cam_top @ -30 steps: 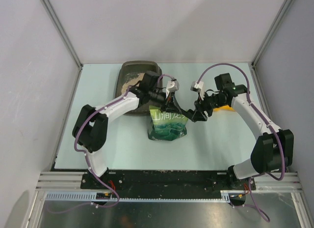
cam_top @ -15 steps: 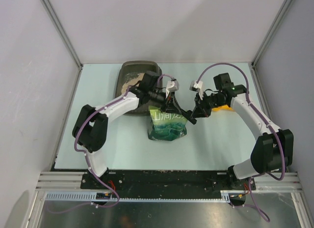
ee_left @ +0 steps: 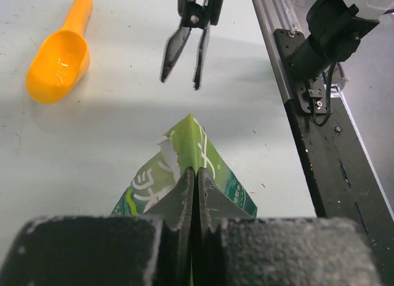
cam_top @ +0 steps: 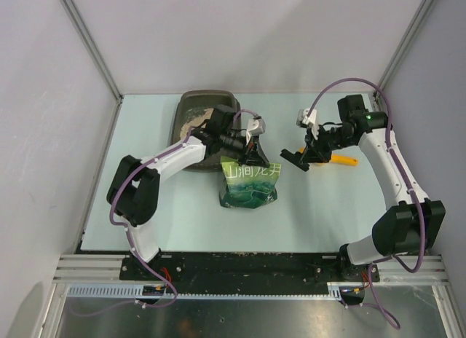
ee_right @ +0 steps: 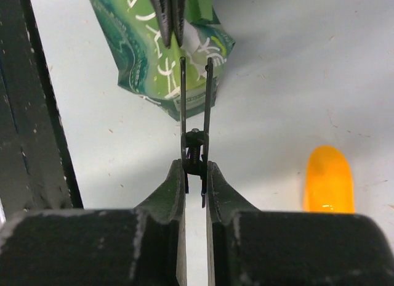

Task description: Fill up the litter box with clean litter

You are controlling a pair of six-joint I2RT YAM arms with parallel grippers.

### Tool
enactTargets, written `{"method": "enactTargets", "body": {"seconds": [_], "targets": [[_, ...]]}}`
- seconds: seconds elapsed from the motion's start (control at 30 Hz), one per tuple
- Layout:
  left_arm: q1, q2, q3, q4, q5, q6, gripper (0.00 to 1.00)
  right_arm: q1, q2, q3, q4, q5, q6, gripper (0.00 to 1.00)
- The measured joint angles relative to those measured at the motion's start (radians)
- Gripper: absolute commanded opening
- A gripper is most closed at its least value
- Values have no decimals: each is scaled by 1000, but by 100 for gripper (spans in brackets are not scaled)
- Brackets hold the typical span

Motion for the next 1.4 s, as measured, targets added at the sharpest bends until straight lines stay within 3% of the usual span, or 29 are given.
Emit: {"method": "enactTargets", "body": {"seconds": [0.3,0.93,1.1,1.2,1.4], "targets": [[-6,-1,0,-3,-8,6,0,58,14,28,-166,80,-204,0],[-6,-2,0,-4,-8,9,1,82,73,45,-116,140,-218,0],[-7,-2,0,-6,-10,11,26,111,96,45,-106,148,-218,0],[-6,-6,-1,-2,-13,10,31,127,97,47,-100,163,-219,0],[32,-71,-64,4,-16,9,31,182,99,74,-91,203,-224,0]]}}
